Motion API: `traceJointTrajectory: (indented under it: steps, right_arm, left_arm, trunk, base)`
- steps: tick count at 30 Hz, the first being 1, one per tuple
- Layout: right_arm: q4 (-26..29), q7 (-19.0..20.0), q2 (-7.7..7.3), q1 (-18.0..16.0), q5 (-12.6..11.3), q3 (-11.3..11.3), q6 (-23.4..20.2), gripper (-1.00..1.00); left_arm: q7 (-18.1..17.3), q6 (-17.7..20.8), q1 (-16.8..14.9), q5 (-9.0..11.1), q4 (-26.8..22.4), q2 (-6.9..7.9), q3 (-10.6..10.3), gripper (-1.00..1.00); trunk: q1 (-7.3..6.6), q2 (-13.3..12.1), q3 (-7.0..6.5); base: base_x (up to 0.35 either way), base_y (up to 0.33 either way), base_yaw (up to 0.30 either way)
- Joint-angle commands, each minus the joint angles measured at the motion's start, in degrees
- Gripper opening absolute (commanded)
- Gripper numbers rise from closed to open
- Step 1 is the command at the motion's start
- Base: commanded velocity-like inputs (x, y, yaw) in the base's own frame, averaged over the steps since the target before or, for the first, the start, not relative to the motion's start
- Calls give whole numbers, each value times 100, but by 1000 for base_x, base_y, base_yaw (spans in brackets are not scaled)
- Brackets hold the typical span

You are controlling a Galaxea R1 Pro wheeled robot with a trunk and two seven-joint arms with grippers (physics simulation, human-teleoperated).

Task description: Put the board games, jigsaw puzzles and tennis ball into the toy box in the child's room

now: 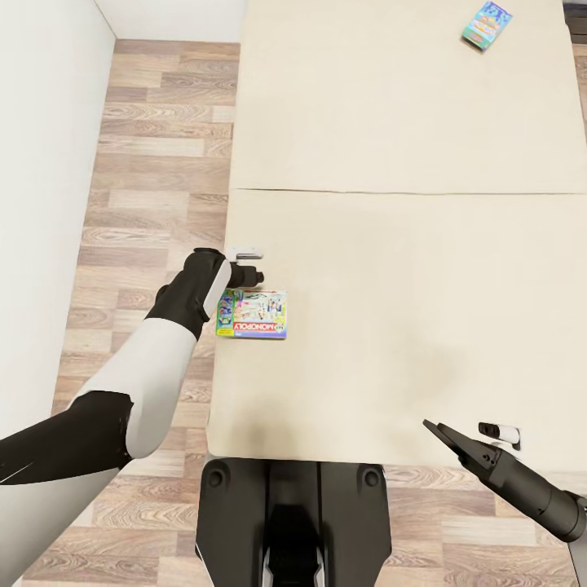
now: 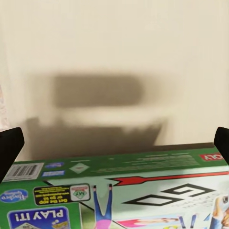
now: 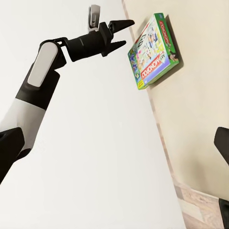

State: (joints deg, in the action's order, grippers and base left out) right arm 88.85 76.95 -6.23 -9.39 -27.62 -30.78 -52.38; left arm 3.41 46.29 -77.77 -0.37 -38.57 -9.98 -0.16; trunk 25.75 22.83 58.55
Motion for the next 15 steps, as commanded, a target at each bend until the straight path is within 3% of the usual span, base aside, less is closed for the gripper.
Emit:
traceJointTrajectory:
  steps: [1, 15]
  right_arm:
    - [1, 5, -1, -1, -16, -1, -42, 100]
    - [1, 4, -8, -1, -16, 1, -44, 100]
  left_arm:
    - [19, 24, -1, 0, -5, -2, -2, 100]
    - [19, 21, -1, 1, -2, -2, -2, 100]
  trunk:
    - [4, 9, 6]
    - [4, 9, 83]
  base:
    - [0, 0, 0]
    - [0, 0, 0]
